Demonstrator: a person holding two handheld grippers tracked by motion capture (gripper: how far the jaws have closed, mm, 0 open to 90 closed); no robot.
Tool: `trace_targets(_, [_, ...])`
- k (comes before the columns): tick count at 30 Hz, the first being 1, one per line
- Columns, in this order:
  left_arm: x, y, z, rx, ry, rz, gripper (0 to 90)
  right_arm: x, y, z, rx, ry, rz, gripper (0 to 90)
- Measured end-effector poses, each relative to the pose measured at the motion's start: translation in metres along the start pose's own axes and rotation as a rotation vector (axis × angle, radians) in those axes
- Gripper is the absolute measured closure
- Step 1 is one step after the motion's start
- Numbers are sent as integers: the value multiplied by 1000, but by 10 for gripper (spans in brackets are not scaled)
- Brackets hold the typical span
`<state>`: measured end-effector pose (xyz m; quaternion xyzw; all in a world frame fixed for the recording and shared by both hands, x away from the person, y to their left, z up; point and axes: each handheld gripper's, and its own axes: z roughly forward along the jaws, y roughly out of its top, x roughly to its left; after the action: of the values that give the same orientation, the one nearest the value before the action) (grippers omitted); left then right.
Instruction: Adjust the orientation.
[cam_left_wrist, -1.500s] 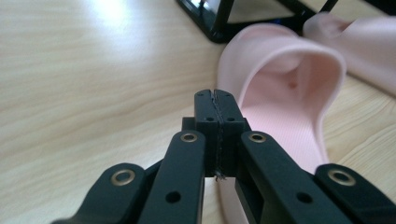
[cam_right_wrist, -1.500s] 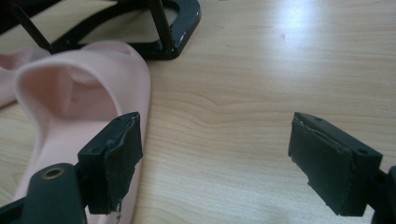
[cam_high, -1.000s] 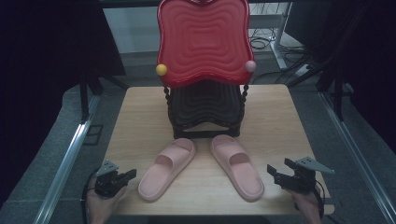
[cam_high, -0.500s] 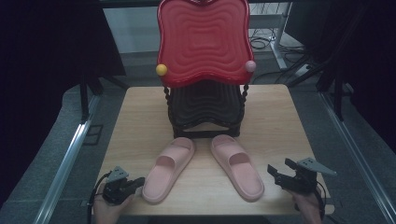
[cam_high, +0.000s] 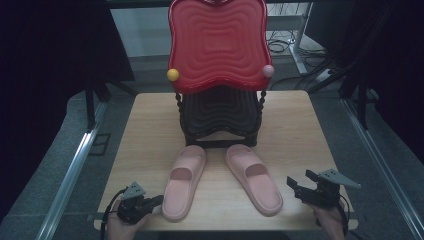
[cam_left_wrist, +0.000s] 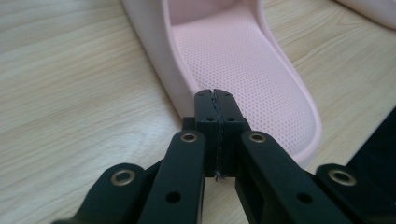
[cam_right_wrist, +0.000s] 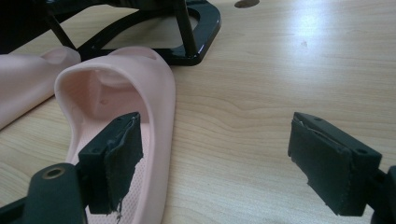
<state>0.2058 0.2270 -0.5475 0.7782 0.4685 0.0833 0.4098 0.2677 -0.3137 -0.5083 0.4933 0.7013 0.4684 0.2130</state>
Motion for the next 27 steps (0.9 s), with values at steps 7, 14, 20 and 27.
trace_targets(7, [-13,2,5,25,-20,27,900,1,-1,1,8,3,-2,176])
trace_targets(14, [-36,9,10,42,-62,81,900,-2,0,-2,-3,-1,4,175])
trace_targets(20, [-57,15,23,73,-112,123,900,-3,0,-2,-7,-2,16,175])
trace_targets(27, [-75,25,42,89,-157,160,899,-4,0,-2,-6,-5,15,175])
